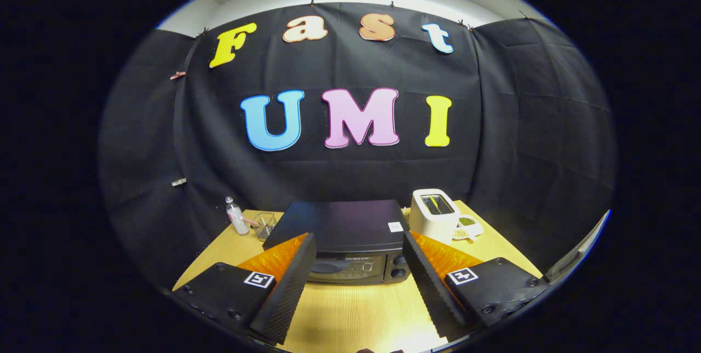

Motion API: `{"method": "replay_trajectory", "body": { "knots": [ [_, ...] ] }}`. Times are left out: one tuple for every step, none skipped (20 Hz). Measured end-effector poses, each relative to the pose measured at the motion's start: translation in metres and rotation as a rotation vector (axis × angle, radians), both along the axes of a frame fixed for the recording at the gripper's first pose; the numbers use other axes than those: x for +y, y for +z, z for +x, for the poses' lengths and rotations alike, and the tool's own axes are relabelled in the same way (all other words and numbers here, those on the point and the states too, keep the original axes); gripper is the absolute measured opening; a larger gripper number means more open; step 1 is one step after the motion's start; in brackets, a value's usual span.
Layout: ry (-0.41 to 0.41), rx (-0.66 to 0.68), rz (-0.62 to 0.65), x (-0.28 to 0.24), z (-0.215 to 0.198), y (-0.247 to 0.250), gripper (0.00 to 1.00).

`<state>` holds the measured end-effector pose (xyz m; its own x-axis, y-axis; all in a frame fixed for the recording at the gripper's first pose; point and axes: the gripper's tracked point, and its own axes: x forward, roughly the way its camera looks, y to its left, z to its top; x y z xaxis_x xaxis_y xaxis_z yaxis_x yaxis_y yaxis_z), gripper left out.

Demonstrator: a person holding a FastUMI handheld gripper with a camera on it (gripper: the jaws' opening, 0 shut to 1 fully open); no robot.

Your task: Open the toaster oven, put the food inside, and close the toaster oven door.

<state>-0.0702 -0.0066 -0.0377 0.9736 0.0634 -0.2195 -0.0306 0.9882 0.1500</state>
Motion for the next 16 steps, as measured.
{"method": "replay_trajectory", "body": {
  "knots": [
    [-0.012,-0.023,-0.013,-0.008,-0.001,0.009,0.98],
    [-0.020,-0.041,-0.033,-0.015,-0.002,0.016,0.98],
    [-0.025,-0.060,-0.055,-0.018,-0.005,0.021,0.98],
    [-0.025,-0.077,-0.077,-0.022,-0.006,0.028,0.98],
    [-0.024,-0.090,-0.092,-0.022,-0.008,0.033,0.98],
    [-0.024,-0.102,-0.106,-0.023,-0.010,0.037,0.98],
    [-0.025,-0.115,-0.122,-0.024,-0.012,0.042,0.98],
    [-0.022,-0.129,-0.135,-0.024,-0.015,0.047,0.98],
    [-0.020,-0.142,-0.148,-0.023,-0.018,0.050,0.98],
    [-0.017,-0.153,-0.153,-0.021,-0.018,0.053,0.97],
    [-0.011,-0.157,-0.151,-0.018,-0.019,0.052,0.97],
    [-0.007,-0.156,-0.146,-0.016,-0.019,0.052,0.97],
    [-0.003,-0.156,-0.138,-0.015,-0.020,0.052,0.97],
    [-0.002,-0.156,-0.131,-0.015,-0.019,0.051,0.99],
    [-0.004,-0.154,-0.127,-0.016,-0.019,0.051,0.99],
    [-0.005,-0.149,-0.124,-0.017,-0.018,0.048,0.99]
  ]
}}
